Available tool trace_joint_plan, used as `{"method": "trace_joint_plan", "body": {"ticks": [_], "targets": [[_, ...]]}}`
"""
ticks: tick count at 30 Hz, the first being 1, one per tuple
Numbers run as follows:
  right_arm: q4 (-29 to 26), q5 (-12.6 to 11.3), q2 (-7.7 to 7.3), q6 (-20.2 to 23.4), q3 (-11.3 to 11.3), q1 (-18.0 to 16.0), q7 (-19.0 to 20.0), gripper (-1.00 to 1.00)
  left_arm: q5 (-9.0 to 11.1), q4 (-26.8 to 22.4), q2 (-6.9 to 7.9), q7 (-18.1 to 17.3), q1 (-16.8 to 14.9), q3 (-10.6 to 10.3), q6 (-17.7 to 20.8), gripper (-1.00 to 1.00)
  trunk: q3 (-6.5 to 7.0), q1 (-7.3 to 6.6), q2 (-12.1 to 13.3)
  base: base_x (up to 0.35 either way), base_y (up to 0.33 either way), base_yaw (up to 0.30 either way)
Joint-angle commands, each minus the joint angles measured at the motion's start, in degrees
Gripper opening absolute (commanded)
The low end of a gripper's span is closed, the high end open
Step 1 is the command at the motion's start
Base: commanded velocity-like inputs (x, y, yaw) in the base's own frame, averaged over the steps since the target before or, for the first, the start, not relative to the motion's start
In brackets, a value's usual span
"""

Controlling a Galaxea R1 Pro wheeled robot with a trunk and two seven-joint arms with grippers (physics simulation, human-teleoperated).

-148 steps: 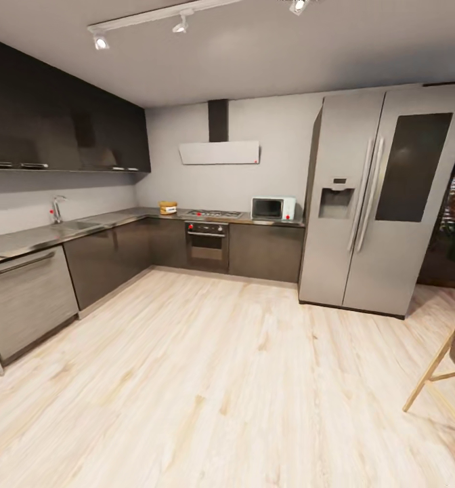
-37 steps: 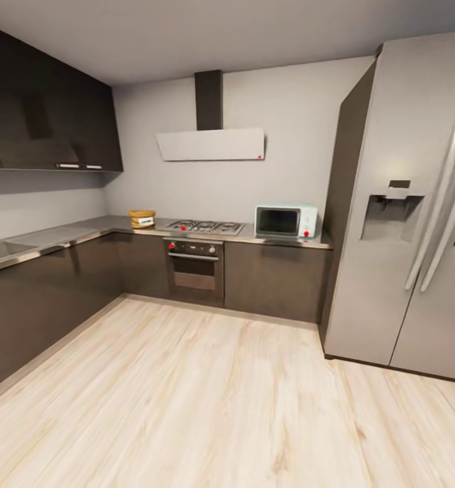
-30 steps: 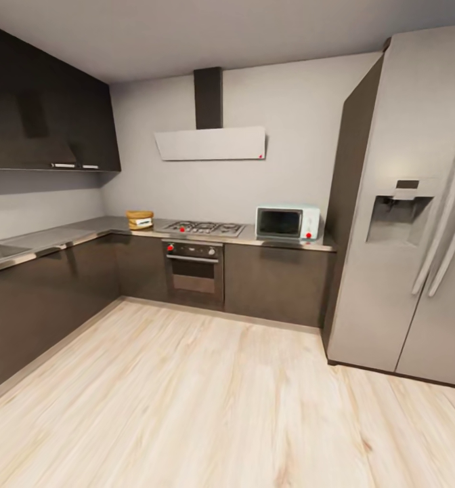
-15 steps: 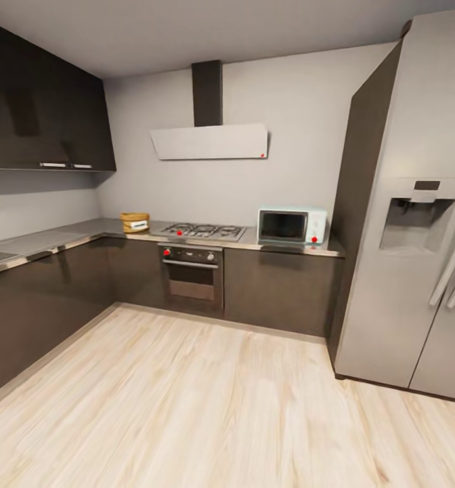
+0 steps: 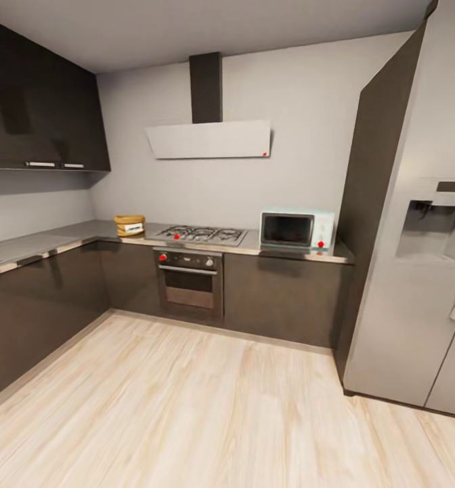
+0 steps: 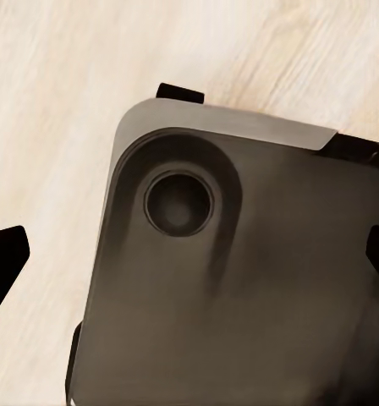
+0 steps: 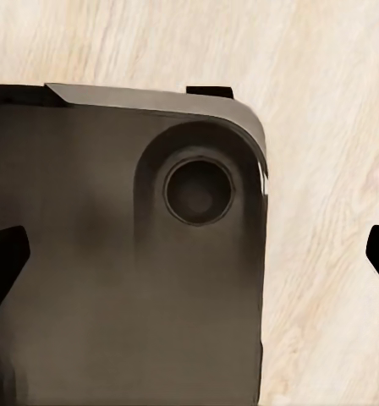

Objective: In the kitchen, take the popcorn bag from the countertop, put it into the microwave, and heat it until the popcorn is cooked so the cooked popcorn ends up inside the bag.

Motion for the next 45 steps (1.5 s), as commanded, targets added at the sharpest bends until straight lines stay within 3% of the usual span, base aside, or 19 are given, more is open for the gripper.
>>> {"method": "trace_joint_plan", "body": {"ticks": [1,30,45], "targets": [[0.03,0.04,-0.01,-0.25,0.05,-0.01,-0.01,1.00,0.22,-0.04,-0.01,0.05,0.00,0.14,-0.07,1.00,-0.04,0.04,-0.02,0.322,0.000,0.000],[0.03,-0.13,-0.04,-0.29,-0.30,-0.01,-0.01,1.00,0.30,-0.04,-0.01,0.05,0.00,0.19,-0.08,1.00,-0.04,0.04,-0.02,0.322,0.000,0.000],[0.03,-0.49,-0.04,-0.22,-0.65,-0.01,-0.01,1.00,0.31,-0.19,-0.05,0.05,0.00,0.26,-0.08,1.00,-0.04,0.04,-0.02,0.029,0.000,-0.215]]}}
